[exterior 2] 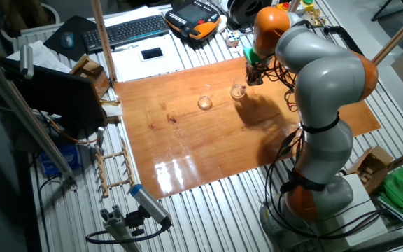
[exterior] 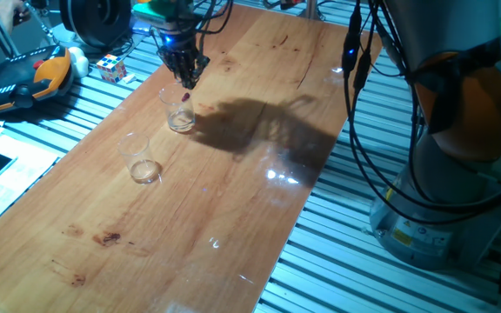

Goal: Transfer liquid using a dropper

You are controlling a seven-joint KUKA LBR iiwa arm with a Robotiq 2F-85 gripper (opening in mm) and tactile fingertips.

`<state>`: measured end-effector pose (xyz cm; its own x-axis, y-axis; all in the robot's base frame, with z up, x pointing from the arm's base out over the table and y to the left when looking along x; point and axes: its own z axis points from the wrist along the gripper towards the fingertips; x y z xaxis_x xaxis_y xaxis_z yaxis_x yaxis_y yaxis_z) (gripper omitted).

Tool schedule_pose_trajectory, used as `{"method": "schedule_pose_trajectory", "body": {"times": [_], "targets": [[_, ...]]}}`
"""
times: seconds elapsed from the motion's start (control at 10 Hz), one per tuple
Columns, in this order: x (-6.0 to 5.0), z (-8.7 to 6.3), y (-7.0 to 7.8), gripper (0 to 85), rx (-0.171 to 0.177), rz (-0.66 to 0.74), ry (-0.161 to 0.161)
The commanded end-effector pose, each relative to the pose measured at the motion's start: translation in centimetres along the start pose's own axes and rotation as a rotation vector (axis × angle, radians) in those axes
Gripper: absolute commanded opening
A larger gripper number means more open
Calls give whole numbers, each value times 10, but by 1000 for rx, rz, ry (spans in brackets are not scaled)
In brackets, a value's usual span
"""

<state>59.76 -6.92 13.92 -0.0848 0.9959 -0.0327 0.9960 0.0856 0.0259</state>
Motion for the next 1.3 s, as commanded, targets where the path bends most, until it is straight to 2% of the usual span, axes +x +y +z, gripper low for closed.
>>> {"method": "schedule_pose_trajectory", "body": {"times": [0.0,0.3,0.9,1.2], "targets": [[2,-1,-2,83,-36,-1178,36],[10,-1,-5,47,-32,-1178,36],[20,0,-5,43,-32,-1166,28],[23,-4,-3,43,-16,-1160,22]]}}
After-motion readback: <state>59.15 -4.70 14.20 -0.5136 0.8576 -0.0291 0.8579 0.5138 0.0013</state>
